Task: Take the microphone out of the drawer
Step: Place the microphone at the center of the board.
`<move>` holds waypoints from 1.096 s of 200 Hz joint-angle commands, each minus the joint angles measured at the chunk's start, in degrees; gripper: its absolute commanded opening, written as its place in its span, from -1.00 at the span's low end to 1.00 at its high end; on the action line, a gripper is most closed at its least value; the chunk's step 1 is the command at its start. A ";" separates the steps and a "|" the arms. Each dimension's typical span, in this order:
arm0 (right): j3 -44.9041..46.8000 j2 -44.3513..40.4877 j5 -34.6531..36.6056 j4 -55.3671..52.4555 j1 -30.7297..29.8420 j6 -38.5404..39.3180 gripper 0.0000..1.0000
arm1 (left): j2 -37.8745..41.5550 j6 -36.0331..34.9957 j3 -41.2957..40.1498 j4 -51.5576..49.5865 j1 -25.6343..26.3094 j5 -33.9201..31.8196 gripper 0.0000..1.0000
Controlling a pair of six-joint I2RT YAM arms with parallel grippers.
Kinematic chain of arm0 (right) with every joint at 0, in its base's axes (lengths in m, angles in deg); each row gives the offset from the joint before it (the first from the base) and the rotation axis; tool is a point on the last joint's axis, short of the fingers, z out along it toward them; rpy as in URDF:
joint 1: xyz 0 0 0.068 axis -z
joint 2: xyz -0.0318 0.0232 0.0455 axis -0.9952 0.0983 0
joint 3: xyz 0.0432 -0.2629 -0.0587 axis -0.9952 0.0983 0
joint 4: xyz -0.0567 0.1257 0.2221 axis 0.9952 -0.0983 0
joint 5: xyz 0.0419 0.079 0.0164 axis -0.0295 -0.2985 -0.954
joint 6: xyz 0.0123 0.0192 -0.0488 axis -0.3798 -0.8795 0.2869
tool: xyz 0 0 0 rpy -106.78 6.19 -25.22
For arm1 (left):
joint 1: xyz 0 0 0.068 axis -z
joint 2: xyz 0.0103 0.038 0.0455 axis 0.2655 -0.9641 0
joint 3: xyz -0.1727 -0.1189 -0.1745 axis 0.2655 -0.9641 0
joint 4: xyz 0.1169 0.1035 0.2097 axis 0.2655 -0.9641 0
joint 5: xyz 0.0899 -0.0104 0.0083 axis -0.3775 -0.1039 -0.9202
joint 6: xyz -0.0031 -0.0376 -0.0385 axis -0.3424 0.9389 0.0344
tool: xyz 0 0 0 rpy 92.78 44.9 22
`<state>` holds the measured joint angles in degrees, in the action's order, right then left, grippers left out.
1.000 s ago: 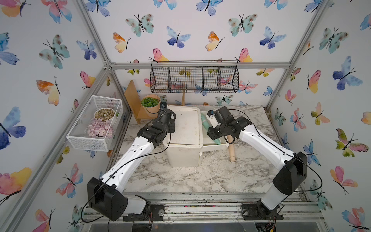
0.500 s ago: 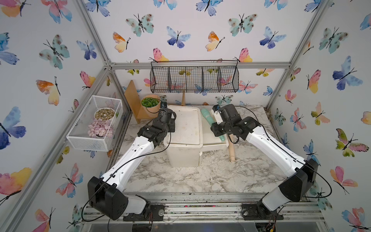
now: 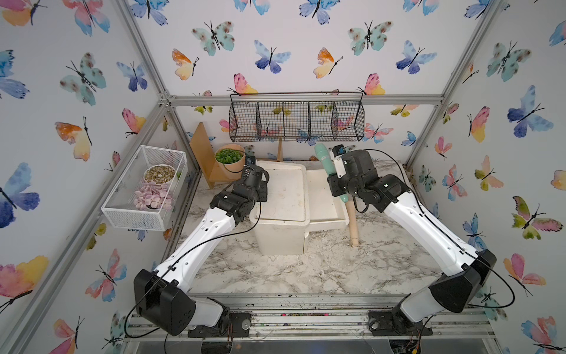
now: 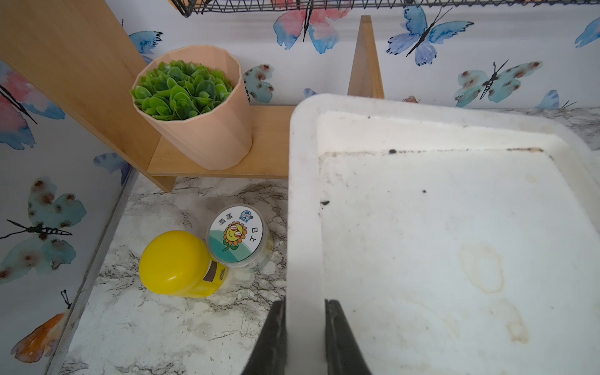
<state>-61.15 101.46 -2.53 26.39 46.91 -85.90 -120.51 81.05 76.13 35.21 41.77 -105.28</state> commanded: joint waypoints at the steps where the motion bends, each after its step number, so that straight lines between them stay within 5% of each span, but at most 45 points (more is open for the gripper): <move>1: -0.76 -2.29 6.13 2.42 0.71 2.59 -0.67 | -0.30 -4.39 -1.31 -1.58 -0.58 -3.81 -1.00; 63: 1.76 -3.97 6.76 3.88 6.46 4.52 -0.68 | -0.44 -3.88 -0.87 -1.51 -0.55 -3.54 -1.00; 219: 28.62 -5.18 -14.21 14.60 26.84 -0.30 -0.69 | -0.86 -4.34 -1.21 -1.29 -0.55 -3.45 -1.00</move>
<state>-35.10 96.22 -12.46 37.08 72.20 -84.56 -120.60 81.10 76.13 35.23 41.77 -105.28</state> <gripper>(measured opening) 0.380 0.188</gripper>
